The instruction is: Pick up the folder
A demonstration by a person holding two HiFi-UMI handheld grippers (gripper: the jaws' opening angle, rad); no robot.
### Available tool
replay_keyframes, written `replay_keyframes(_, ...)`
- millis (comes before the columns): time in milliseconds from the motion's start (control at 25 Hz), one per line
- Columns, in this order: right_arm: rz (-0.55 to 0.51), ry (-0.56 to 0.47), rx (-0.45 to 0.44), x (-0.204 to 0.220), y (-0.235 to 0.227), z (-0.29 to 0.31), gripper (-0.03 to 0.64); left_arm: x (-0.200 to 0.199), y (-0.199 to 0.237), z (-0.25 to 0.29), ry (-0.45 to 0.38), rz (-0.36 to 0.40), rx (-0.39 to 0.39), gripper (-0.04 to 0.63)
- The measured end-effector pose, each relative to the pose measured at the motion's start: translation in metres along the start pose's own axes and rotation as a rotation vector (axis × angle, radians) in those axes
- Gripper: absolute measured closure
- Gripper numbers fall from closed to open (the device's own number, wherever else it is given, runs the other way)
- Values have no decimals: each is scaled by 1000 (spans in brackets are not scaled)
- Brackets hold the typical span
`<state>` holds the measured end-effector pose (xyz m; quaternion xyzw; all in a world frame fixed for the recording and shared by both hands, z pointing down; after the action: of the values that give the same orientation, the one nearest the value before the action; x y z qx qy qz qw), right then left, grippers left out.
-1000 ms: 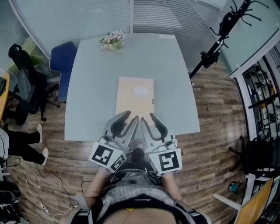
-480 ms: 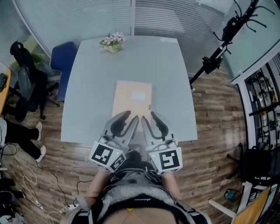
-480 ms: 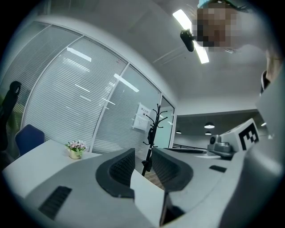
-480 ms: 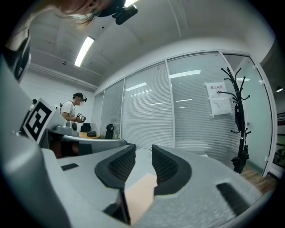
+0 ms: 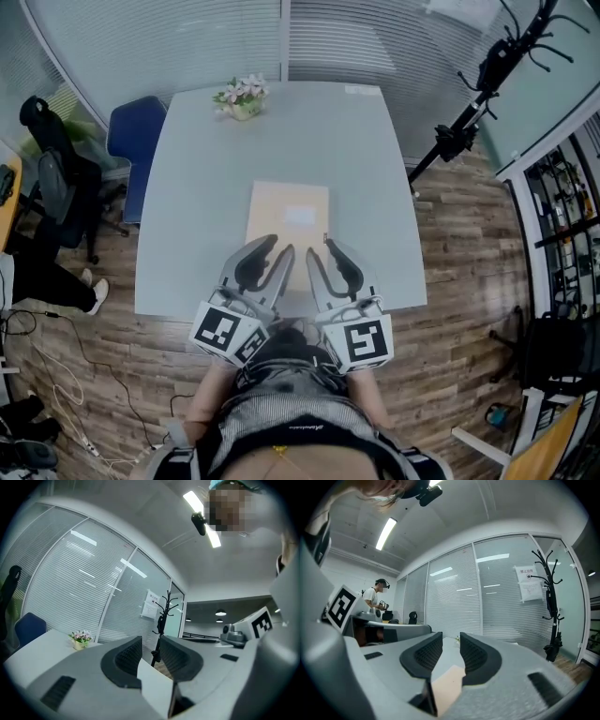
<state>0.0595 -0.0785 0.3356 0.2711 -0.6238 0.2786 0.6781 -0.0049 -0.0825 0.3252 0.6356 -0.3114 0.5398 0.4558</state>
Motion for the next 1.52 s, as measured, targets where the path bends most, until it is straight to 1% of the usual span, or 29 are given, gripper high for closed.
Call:
replay_keyframes(320, 18, 20, 48, 3, -4, 30, 497, -5, 30, 20, 21, 0, 47, 500)
replay_keyframes(880, 20, 71, 105, 10, -2, 84, 495, -6, 78, 43, 62, -32, 115, 500)
replay_keyframes(1120, 33, 97, 126, 18, 0, 103, 494, 0, 96, 51, 92, -37, 141, 500)
replay_keyframes(1400, 31, 122, 150, 26, -1, 119, 494, 9, 111, 59, 106, -56, 174, 500)
replay_keyframes(1520, 29, 132, 152, 33, -2, 122, 494, 13, 116, 61, 131, -68, 163, 500)
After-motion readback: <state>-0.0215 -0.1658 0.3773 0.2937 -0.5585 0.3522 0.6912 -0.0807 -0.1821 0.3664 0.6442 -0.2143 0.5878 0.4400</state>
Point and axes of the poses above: the fingertips, and each gripper's own axes: z forward along the fingers, y to its left, x out of its underside, the point moved 1 cm from there along -z, backward along the fingers, and after that the axes turned 10 degrees about -x, right-handed, at the moved point
